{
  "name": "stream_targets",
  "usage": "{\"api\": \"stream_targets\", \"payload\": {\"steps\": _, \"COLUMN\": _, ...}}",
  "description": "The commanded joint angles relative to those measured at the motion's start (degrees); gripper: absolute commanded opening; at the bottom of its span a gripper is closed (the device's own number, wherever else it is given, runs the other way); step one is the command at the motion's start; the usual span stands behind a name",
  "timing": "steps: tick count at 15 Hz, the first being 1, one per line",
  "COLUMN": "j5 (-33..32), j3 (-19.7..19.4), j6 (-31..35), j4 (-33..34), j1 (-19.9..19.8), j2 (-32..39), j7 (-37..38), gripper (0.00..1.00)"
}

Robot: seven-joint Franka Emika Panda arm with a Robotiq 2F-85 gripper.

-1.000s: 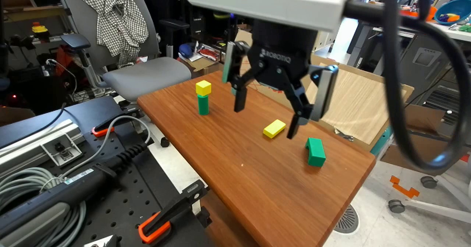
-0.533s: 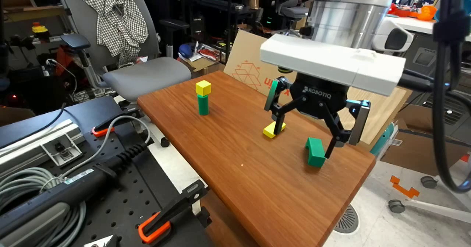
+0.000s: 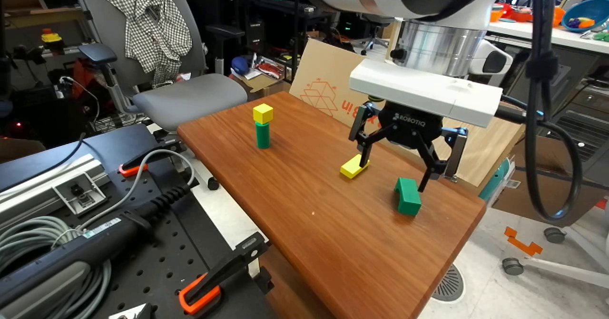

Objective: Move the rectangular block backward, place the yellow rectangular block above it, then place the yellow cube at the top of the stack

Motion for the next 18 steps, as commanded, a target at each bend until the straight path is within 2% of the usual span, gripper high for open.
{"api": "stream_targets", "payload": {"steps": 1, "j5": -2.05, "j3": -0.07, "j6": -0.56, "j4": 5.22, "j1": -0.64, "j2": 3.70, "j7": -0.45, "gripper": 1.00}}
{"api": "stream_targets", "payload": {"steps": 9, "j5": -7.54, "j3": -1.21, "j6": 0.59, "j4": 10.85, "j1": -0.63, "j2": 10.99, "j7": -2.60, "gripper": 1.00}}
{"api": "stream_targets", "payload": {"steps": 18, "j5": -8.11, "j3": -0.22, "j6": -0.41, "j4": 16.48, "j1": -1.56, "j2": 14.29, "j7": -6.43, "gripper": 1.00}}
